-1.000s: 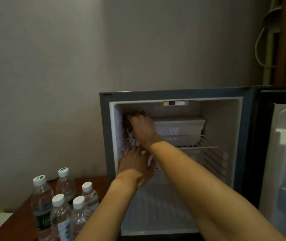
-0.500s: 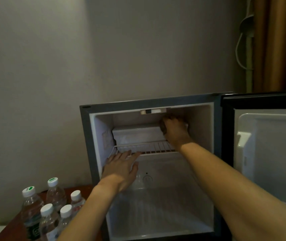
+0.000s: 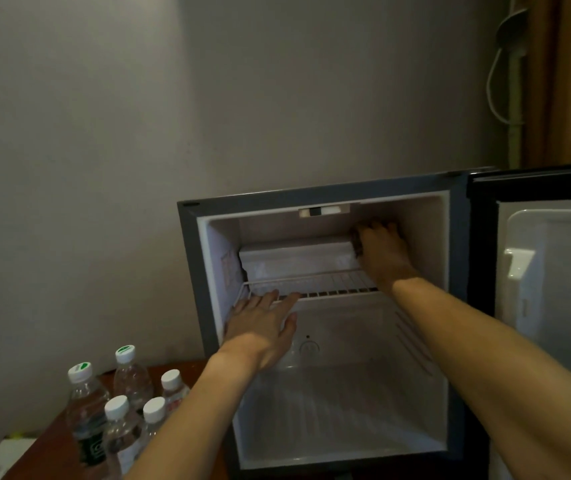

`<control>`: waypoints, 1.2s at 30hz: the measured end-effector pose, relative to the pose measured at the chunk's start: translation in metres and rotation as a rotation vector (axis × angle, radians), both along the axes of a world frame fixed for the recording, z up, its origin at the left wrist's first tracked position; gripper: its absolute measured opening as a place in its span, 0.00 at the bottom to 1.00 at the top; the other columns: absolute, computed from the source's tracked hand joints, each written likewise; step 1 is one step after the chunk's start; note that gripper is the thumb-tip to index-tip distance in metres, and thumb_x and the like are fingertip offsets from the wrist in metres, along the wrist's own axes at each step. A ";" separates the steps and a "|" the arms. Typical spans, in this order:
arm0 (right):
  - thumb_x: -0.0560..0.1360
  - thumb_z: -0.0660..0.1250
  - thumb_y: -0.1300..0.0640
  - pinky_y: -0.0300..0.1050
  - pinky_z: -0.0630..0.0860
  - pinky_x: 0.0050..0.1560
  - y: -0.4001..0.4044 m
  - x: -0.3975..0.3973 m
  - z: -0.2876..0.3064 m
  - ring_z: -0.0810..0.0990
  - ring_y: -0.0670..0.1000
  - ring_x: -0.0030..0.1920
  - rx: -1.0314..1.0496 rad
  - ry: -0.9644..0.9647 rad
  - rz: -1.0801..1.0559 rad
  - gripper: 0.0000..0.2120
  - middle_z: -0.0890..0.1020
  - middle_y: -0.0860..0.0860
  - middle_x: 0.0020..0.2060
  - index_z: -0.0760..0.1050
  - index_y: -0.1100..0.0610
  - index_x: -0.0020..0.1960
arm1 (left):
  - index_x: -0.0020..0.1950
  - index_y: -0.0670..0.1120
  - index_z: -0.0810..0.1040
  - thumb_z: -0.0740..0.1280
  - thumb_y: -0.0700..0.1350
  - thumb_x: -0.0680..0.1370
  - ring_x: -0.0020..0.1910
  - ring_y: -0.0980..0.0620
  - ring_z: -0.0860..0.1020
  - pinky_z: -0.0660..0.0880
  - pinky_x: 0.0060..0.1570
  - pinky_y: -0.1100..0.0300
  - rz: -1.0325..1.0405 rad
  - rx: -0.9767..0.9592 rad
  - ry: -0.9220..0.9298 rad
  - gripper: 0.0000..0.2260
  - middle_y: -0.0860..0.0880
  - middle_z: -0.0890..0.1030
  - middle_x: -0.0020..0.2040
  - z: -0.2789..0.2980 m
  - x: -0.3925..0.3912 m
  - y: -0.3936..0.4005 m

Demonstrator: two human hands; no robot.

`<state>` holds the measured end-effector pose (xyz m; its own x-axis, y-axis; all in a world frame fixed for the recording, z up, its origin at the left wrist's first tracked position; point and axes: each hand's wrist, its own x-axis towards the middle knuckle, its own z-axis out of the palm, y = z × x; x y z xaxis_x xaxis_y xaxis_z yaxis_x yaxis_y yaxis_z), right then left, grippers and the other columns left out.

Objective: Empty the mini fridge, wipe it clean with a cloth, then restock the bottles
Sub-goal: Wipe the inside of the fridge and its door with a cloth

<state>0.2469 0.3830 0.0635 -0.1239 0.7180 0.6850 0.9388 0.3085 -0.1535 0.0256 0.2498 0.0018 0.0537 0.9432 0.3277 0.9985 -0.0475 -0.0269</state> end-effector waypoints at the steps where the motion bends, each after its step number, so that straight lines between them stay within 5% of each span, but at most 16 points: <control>1: 0.78 0.60 0.62 0.56 0.71 0.59 -0.002 -0.005 0.000 0.68 0.65 0.64 0.010 -0.019 0.008 0.17 0.73 0.59 0.65 0.72 0.57 0.66 | 0.81 0.63 0.51 0.48 0.60 0.85 0.80 0.45 0.56 0.51 0.79 0.47 -0.001 -0.001 0.003 0.24 0.50 0.56 0.82 0.000 0.001 -0.001; 9: 0.75 0.62 0.62 0.54 0.73 0.48 -0.032 -0.112 0.004 0.74 0.63 0.59 0.107 -0.085 0.245 0.11 0.78 0.59 0.57 0.77 0.57 0.56 | 0.81 0.61 0.53 0.50 0.59 0.85 0.79 0.44 0.58 0.52 0.78 0.45 -0.027 0.014 -0.002 0.24 0.49 0.58 0.82 -0.002 0.000 0.001; 17: 0.77 0.64 0.59 0.53 0.74 0.56 -0.039 -0.167 0.006 0.74 0.61 0.61 0.106 -0.147 0.321 0.11 0.78 0.57 0.59 0.78 0.56 0.58 | 0.79 0.53 0.63 0.53 0.59 0.84 0.77 0.44 0.61 0.55 0.77 0.48 -0.001 0.042 -0.037 0.24 0.48 0.63 0.79 -0.004 0.001 -0.002; 22: 0.80 0.60 0.60 0.54 0.72 0.61 -0.044 -0.196 0.005 0.73 0.61 0.63 0.114 -0.123 0.339 0.13 0.78 0.57 0.61 0.75 0.56 0.63 | 0.81 0.42 0.56 0.58 0.54 0.84 0.80 0.43 0.55 0.48 0.79 0.49 0.147 -0.080 -0.022 0.29 0.42 0.57 0.82 0.008 0.010 -0.003; 27: 0.76 0.66 0.57 0.47 0.68 0.45 -0.032 -0.170 0.004 0.75 0.59 0.58 0.137 -0.061 0.402 0.06 0.79 0.55 0.55 0.79 0.54 0.53 | 0.77 0.53 0.68 0.55 0.57 0.84 0.76 0.46 0.63 0.56 0.77 0.51 -0.003 0.103 -0.093 0.22 0.49 0.67 0.77 -0.002 0.008 -0.011; 36: 0.77 0.64 0.59 0.49 0.67 0.42 -0.019 -0.087 0.009 0.73 0.61 0.58 0.087 -0.067 0.249 0.10 0.76 0.57 0.57 0.77 0.56 0.57 | 0.80 0.64 0.53 0.50 0.61 0.84 0.80 0.45 0.57 0.52 0.79 0.44 0.040 0.027 -0.054 0.24 0.51 0.59 0.82 -0.006 0.006 0.000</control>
<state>0.1597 0.3636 0.0726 -0.3365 0.5983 0.7272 0.8395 0.5404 -0.0561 0.0313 0.2502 -0.0039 -0.0021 0.9349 0.3549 0.9996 -0.0078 0.0266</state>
